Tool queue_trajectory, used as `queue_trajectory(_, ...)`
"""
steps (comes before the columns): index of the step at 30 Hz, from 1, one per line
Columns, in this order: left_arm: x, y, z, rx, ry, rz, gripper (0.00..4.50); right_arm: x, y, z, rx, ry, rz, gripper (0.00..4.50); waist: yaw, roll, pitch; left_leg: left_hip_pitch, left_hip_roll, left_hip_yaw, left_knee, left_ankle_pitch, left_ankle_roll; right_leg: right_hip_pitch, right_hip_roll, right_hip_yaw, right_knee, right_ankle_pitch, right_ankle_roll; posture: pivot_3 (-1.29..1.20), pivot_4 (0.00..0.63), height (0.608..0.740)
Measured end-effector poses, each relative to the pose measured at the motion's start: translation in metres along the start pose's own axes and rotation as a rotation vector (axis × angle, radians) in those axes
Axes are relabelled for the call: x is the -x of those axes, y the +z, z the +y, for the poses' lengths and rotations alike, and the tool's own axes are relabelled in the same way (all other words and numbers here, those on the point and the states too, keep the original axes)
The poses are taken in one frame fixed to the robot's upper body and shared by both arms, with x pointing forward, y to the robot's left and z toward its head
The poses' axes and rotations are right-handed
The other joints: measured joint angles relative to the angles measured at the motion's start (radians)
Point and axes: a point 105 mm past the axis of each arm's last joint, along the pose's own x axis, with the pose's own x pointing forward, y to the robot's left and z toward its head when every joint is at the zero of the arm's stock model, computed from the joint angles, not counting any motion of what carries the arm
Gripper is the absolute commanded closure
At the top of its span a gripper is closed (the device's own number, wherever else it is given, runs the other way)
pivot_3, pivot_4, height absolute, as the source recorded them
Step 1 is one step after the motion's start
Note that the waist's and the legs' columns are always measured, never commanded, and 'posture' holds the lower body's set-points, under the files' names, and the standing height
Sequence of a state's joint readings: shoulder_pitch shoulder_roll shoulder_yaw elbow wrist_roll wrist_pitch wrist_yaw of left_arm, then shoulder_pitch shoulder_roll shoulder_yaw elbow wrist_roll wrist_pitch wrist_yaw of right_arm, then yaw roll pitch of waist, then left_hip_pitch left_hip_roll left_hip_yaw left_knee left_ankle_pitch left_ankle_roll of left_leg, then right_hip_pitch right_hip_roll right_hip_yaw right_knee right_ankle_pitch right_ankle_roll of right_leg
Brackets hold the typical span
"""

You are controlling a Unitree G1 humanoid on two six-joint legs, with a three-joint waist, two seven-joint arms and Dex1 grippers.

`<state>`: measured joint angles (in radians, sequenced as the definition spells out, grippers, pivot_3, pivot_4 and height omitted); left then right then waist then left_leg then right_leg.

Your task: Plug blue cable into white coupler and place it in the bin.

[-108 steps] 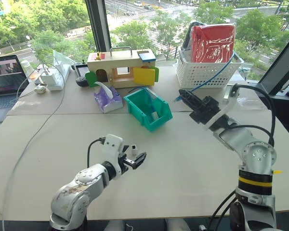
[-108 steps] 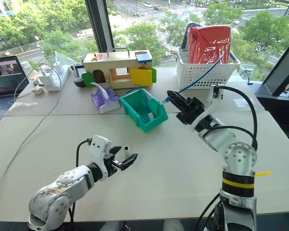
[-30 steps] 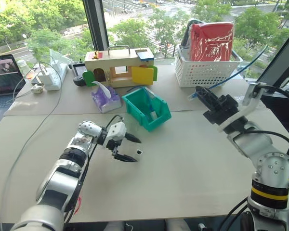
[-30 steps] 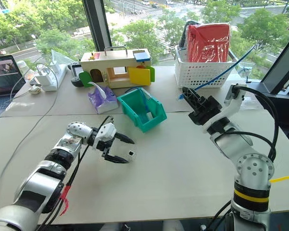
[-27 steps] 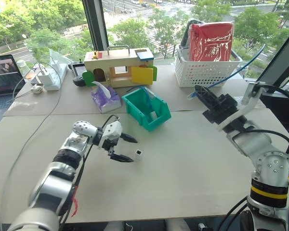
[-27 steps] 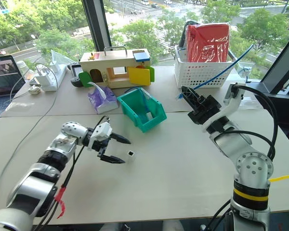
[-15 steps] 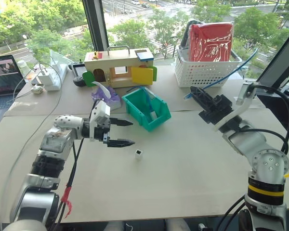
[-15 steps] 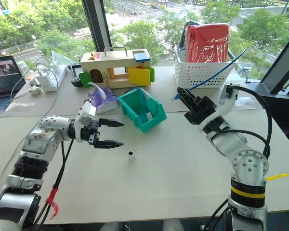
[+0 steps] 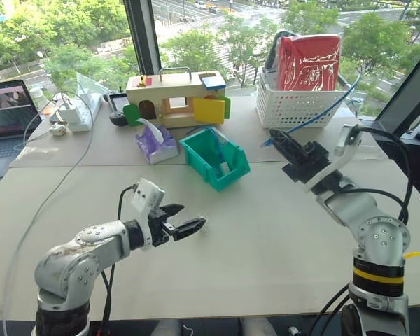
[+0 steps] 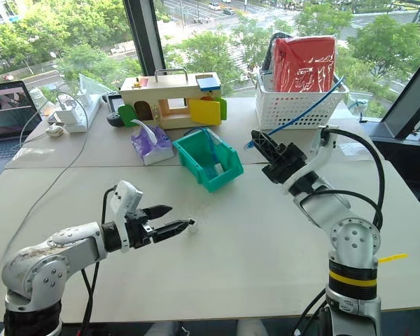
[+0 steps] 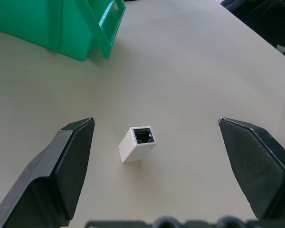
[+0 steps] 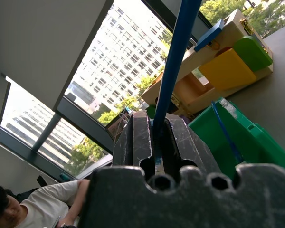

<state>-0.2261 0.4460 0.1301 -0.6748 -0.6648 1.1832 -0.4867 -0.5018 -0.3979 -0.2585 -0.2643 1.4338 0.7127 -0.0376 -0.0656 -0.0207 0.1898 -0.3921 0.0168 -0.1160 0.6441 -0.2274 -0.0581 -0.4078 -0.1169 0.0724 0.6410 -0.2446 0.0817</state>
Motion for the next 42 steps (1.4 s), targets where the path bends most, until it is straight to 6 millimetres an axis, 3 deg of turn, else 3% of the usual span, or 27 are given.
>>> queue_trajectory(9,-0.029,-0.017,-0.004,-0.006,0.17,0.04,0.01,0.0,-0.003,-0.001,0.001,-0.012,0.02,4.5,0.004,0.0,0.0,0.001,0.0,0.0,0.0,0.0,0.0,0.002,0.0,0.0,-0.001,0.0,0.0,0.0,0.15,0.74)
queue_trajectory(20,-0.053,-0.034,0.0,-0.047,0.214,0.071,0.01,0.003,0.001,-0.001,0.016,-0.037,0.019,4.5,0.008,0.0,0.0,0.001,0.0,0.0,0.0,0.0,0.0,0.002,0.0,0.0,-0.002,0.0,0.0,0.0,0.15,0.74)
queue_trajectory(23,-0.054,-0.036,0.005,-0.079,0.232,0.068,0.7,0.004,0.002,0.0,0.02,-0.038,0.013,4.5,0.008,0.0,0.0,0.001,0.0,0.0,0.0,0.0,0.0,0.002,0.0,0.0,-0.002,0.0,0.0,0.0,0.15,0.74)
queue_trajectory(30,-0.054,-0.039,0.009,-0.103,0.243,0.053,3.32,0.004,0.003,0.0,0.022,-0.041,0.01,4.5,0.011,0.0,0.0,0.001,0.0,0.0,0.0,0.0,0.0,0.002,0.0,0.0,-0.002,0.0,0.0,0.0,0.15,0.74)
queue_trajectory(32,-0.054,-0.038,0.009,-0.105,0.232,0.043,3.85,0.004,0.003,0.0,0.022,-0.041,0.01,4.5,0.012,0.0,0.0,0.001,0.0,0.0,0.0,0.0,0.0,0.002,0.0,0.0,-0.002,0.0,0.0,0.0,0.15,0.74)
queue_trajectory(38,-0.057,-0.025,0.008,-0.18,0.058,0.005,3.84,0.004,0.003,0.0,0.022,-0.039,0.008,4.5,0.014,0.0,0.0,0.001,0.0,0.0,0.0,0.0,0.0,0.002,0.0,0.0,-0.003,0.0,-0.001,0.0,0.15,0.74)
queue_trajectory(42,-0.049,-0.005,0.018,-0.364,-0.258,0.008,3.84,0.004,0.003,0.001,0.021,-0.032,0.006,4.5,0.015,0.0,0.0,0.001,0.0,0.001,-0.001,0.0,0.0,0.001,0.001,0.0,-0.003,0.0,-0.001,0.0,0.15,0.74)
